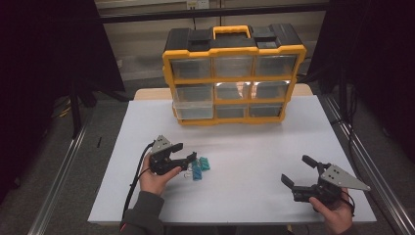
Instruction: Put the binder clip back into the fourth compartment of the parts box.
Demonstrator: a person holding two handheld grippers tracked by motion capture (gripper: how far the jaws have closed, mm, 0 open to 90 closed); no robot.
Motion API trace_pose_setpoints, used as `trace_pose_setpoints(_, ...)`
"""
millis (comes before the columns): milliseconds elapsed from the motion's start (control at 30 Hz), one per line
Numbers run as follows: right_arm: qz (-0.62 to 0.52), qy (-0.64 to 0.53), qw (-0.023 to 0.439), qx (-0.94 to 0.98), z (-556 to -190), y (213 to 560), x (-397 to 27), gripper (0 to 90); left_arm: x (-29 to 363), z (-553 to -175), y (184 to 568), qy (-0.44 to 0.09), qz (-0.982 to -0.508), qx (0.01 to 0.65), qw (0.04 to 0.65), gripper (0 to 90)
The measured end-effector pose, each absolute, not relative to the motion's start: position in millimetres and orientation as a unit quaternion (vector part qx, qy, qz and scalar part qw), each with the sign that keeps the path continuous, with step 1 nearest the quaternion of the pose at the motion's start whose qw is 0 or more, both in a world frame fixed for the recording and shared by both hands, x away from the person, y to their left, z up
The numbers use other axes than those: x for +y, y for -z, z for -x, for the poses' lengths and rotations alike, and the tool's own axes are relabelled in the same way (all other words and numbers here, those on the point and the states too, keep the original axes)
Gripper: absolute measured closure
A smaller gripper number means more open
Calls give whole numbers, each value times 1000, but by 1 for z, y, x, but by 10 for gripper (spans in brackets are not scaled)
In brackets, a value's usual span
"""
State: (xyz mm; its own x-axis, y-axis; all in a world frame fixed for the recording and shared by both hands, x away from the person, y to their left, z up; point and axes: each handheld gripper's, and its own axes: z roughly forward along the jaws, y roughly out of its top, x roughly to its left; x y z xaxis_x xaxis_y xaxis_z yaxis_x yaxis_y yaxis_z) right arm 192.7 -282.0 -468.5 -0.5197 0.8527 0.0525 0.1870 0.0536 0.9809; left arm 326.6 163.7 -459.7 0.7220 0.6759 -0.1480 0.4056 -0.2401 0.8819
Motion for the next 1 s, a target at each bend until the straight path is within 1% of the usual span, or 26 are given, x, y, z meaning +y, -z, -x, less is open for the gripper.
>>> trace_pose_setpoints(100, -390, -566, 293, 664, -193, 469, -282, 13, 163, -328, 460, -137, -785, 346, 496, 333)
trace_pose_setpoints(233, -392, -566, 294, 663, -193, 468, -282, 13, 160, -328, 461, -131, -790, 347, 488, 394)
trace_pose_setpoints(267, -392, -566, 294, 663, -193, 468, -282, 13, 160, -329, 461, -130, -790, 347, 489, 394)
trace_pose_setpoints(333, -393, -565, 294, 663, -192, 468, -282, 13, 161, -330, 461, -126, -785, 352, 494, 463)
trace_pose_setpoints(367, -392, -566, 294, 663, -192, 468, -282, 13, 161, -331, 460, -125, -783, 350, 499, 472)
trace_pose_setpoints(400, -393, -567, 294, 662, -192, 468, -282, 13, 161, -331, 459, -132, -782, 356, 494, 476)
trace_pose_setpoints(533, -392, -564, 295, 664, -193, 469, -283, 12, 160, -332, 459, -125, -785, 356, 491, 500)
trace_pose_setpoints(600, -393, -565, 294, 663, -192, 468, -283, 12, 159, -331, 458, -130, -788, 355, 486, 517)
trace_pose_setpoints(700, -394, -566, 296, 660, -192, 468, -283, 12, 158, -332, 460, -120, -791, 352, 486, 536)
trace_pose_setpoints(1000, -394, -566, 299, 660, -192, 468, -283, 12, 157, -332, 461, -115, -793, 359, 479, 576)
